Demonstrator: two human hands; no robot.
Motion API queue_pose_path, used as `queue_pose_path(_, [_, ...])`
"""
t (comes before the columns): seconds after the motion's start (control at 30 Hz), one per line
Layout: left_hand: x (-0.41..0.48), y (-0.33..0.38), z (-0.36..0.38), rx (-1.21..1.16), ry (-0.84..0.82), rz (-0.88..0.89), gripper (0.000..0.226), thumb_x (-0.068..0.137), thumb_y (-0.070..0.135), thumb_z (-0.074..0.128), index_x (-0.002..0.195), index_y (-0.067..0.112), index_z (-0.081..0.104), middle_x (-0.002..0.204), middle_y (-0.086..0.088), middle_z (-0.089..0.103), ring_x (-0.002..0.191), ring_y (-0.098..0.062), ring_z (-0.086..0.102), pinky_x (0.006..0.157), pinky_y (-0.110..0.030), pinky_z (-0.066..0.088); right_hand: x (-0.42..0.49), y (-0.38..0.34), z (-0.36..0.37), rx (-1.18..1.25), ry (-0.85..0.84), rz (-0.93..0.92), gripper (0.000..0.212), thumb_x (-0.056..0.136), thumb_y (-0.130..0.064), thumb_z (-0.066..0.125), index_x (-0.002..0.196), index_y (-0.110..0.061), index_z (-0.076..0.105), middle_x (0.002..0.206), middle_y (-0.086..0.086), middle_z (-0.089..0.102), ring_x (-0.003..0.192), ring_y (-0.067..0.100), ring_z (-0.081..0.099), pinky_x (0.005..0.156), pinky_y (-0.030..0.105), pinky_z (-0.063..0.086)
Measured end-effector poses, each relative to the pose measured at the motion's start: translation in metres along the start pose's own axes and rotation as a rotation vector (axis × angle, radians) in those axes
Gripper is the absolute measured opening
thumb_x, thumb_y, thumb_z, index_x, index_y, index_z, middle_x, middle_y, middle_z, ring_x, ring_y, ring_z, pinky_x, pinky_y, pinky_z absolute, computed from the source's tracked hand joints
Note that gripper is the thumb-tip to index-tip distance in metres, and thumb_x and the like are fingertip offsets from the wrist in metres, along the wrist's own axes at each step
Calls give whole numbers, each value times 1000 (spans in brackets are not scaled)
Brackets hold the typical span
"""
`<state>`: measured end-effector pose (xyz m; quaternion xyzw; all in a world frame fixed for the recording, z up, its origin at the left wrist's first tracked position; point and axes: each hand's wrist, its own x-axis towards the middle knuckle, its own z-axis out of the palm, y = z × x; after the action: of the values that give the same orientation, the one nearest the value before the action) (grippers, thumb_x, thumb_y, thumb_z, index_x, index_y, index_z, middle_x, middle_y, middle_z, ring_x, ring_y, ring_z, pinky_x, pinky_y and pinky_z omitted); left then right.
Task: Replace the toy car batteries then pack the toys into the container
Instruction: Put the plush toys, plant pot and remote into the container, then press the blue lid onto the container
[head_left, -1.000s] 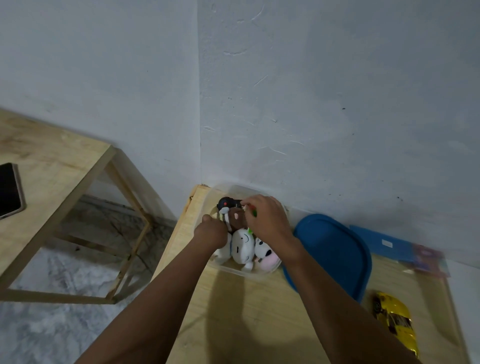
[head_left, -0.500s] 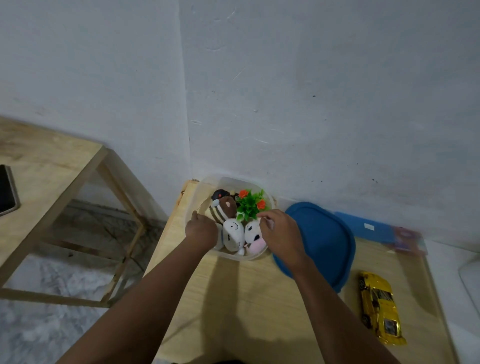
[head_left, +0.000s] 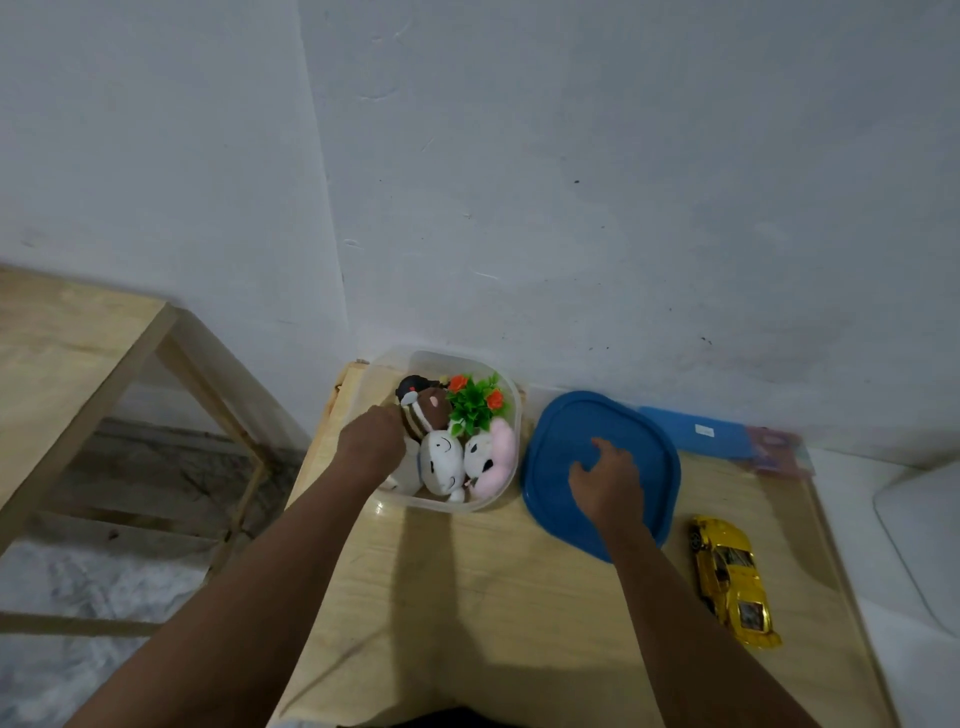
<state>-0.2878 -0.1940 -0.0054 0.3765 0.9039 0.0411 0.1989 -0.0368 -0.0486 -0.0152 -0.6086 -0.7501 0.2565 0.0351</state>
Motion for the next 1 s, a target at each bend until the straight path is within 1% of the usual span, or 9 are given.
queue_pose_path(0.1, [-4, -1, -4, -158, 226, 25, 38, 93, 6, 42, 129, 8, 54, 115, -18, 64, 103, -36, 62, 77, -38, 46, 9, 17, -5, -87, -23, 127, 61, 93, -31, 56, 146, -12, 33, 145, 19, 34, 131, 36, 36, 103, 50, 40])
queue_pose_path(0.2, [-4, -14, 0, -278, 476, -41, 48, 90, 5, 52, 138, 6, 50, 126, -23, 57, 114, -41, 51, 91, -47, 45, 16, 28, -11, -99, -50, 271, 59, 91, -29, 57, 140, -10, 31, 147, 23, 24, 136, 40, 25, 107, 52, 34])
queue_pose_path(0.3, [-1, -27, 12, -431, 439, -247, 47, 95, 10, 48, 140, 0, 42, 134, -28, 49, 126, -43, 43, 102, -50, 37, 21, 41, -16, -125, -114, 370, 67, 90, -30, 57, 144, -10, 22, 145, 24, 24, 130, 39, 32, 102, 47, 37])
queue_pose_path(0.4, [-2, -28, 19, -573, 362, -287, 30, 101, 11, 37, 117, -5, 56, 114, -27, 61, 107, -43, 57, 85, -43, 45, 24, 54, -16, -137, -178, 421, 81, 93, -33, 54, 152, -11, 3, 145, 25, 27, 124, 39, 42, 95, 43, 43])
queue_pose_path(0.47, [-2, -27, 21, -584, 369, -281, 29, 102, 10, 35, 105, -5, 59, 103, -25, 63, 96, -41, 59, 76, -37, 42, 24, 64, -14, -141, -171, 414, 80, 94, -29, 53, 152, -7, 1, 141, 26, 36, 119, 38, 48, 89, 43, 47])
queue_pose_path(0.57, [-3, -25, 21, -584, 374, -286, 27, 102, 9, 35, 103, -3, 59, 100, -24, 62, 91, -37, 57, 74, -36, 42, 21, 76, -10, -119, -80, 391, 73, 94, -22, 51, 150, -8, 7, 132, 26, 46, 113, 40, 53, 83, 45, 50])
queue_pose_path(0.7, [-5, -24, 20, -591, 355, -288, 29, 102, 9, 36, 117, -3, 58, 111, -25, 62, 104, -40, 59, 81, -41, 47, 20, 72, -11, 259, 132, 436, 59, 91, -11, 50, 143, -12, 22, 129, 23, 48, 111, 42, 53, 78, 49, 51])
queue_pose_path(0.8, [-7, -22, 19, -586, 358, -284, 34, 102, 7, 36, 128, -4, 55, 122, -28, 60, 111, -43, 56, 91, -46, 46, 17, 58, -14, 438, 308, 389, 47, 97, -15, 43, 142, -15, 32, 133, 18, 47, 113, 39, 54, 86, 53, 53])
queue_pose_path(1.0, [-8, -22, 21, -596, 375, -269, 32, 100, 5, 37, 124, -5, 56, 117, -29, 62, 107, -45, 57, 90, -49, 47, 0, 34, -36, 347, 573, 142, 39, 103, -26, 42, 139, -10, 45, 131, 15, 53, 108, 34, 60, 75, 32, 41])
